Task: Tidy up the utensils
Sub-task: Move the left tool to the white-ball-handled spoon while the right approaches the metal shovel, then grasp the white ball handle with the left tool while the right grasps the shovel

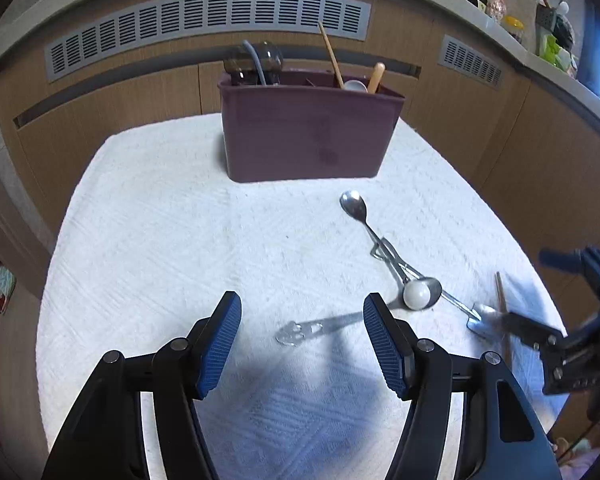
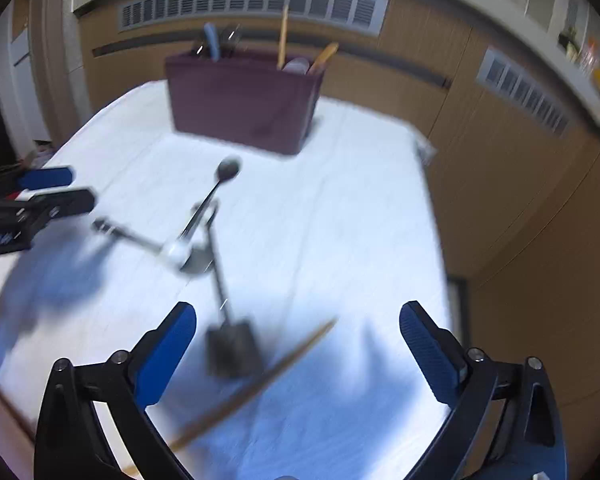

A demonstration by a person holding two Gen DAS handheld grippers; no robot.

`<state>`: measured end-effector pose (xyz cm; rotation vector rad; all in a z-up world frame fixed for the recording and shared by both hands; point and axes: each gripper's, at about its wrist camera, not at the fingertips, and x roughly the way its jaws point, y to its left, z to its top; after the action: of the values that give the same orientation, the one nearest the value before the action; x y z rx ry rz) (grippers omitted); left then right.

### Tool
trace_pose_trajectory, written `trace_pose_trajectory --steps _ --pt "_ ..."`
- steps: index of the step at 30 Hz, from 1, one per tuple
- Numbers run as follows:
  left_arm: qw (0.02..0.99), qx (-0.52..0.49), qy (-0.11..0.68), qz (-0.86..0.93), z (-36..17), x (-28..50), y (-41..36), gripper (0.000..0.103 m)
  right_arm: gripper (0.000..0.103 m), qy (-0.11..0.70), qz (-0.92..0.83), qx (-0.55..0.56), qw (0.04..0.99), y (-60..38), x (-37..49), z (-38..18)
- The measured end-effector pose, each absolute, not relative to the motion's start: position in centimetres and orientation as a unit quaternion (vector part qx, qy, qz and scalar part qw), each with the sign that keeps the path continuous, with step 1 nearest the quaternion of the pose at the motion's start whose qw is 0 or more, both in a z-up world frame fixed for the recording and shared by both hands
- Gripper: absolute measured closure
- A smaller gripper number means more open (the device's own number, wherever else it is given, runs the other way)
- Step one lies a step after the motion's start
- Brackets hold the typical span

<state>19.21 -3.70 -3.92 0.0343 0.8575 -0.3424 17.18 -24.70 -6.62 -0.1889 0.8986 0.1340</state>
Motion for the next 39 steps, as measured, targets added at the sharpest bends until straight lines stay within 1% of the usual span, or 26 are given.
trace_pose_trajectory --steps 1,3,6,8,9,10,11,12,13,14,15,19,25,29,33,35,37,39 --pt "0.893 0.016 0.417 -0.167 -4.0 19.1 -3.8 0.039 0.02 0.448 0.071 -0.075 0.888 -25.0 16.8 -7.1" --pt "0.891 0.016 0.42 -0.169 -4.0 19.2 -4.0 0.039 0.031 0.481 0.093 -0.04 0.871 -25.5 16.3 -8.1" --pt "0.89 0.017 0.423 -0.169 -4.1 18.9 -3.9 0.038 0.031 0.511 0.12 -0.001 0.851 -25.9 15.9 -9.4" --pt "0.889 0.014 0.425 -0.168 -4.1 18.8 -3.7 0.037 0.033 0.5 0.115 -0.003 0.858 -25.7 15.5 -9.4" --pt "0.888 0.012 0.427 -0.168 -4.2 18.8 -3.7 0.036 0.04 0.497 0.116 -0.015 0.86 -25.4 15.5 -9.4" --pt "0.887 0.009 0.43 -0.169 -4.2 18.8 -3.6 0.036 0.045 0.495 0.115 -0.028 0.861 -25.0 15.5 -9.4" --pt "0.886 0.007 0.432 -0.169 -4.3 18.9 -3.6 0.036 0.047 0.491 0.11 -0.05 0.863 -24.4 15.5 -9.6" --pt "0.885 0.006 0.434 -0.169 -4.3 18.9 -3.5 0.036 0.052 0.486 0.11 -0.064 0.865 -24.0 15.7 -9.7" --pt "0.885 0.005 0.435 -0.168 -4.4 19.0 -3.5 0.036 0.061 0.482 0.116 -0.069 0.866 -23.7 15.9 -9.7" --pt "0.884 0.004 0.436 -0.167 -4.4 19.0 -3.4 0.036 0.064 0.482 0.123 -0.068 0.865 -23.5 16.2 -9.6" --pt "0.884 0.003 0.437 -0.165 -4.4 19.0 -3.4 0.036 0.072 0.481 0.125 -0.07 0.865 -23.3 16.6 -9.4" --pt "0.881 -0.001 0.444 -0.161 -4.7 19.2 -3.2 0.036 0.073 0.478 0.137 -0.04 0.867 -23.3 18.8 -9.1" --pt "0.88 -0.004 0.447 -0.162 -5.0 19.2 -3.1 0.036 0.074 0.453 0.143 -0.017 0.88 -22.7 21.3 -8.1" --pt "0.881 -0.002 0.428 -0.2 -4.5 18.6 -4.1 0.036 0.074 0.427 0.134 -0.014 0.894 -23.2 21.6 -6.4" --pt "0.881 0.028 0.407 -0.24 -4.5 18.1 -6.8 0.037 0.074 0.407 0.127 -0.015 0.904 -24.1 21.3 -4.7" --pt "0.881 0.047 0.398 -0.252 -4.7 18.0 -8.2 0.04 0.074 0.396 0.125 -0.014 0.909 -24.6 21.0 -3.8" --pt "0.881 0.065 0.392 -0.256 -4.9 18.1 -9.4 0.051 0.074 0.383 0.122 -0.016 0.916 -25.0 20.7 -2.9" --pt "0.881 0.071 0.394 -0.253 -5.2 18.7 -10.4 0.054 0.075 0.371 0.118 -0.016 0.921 -25.3 20.5 -2.0"
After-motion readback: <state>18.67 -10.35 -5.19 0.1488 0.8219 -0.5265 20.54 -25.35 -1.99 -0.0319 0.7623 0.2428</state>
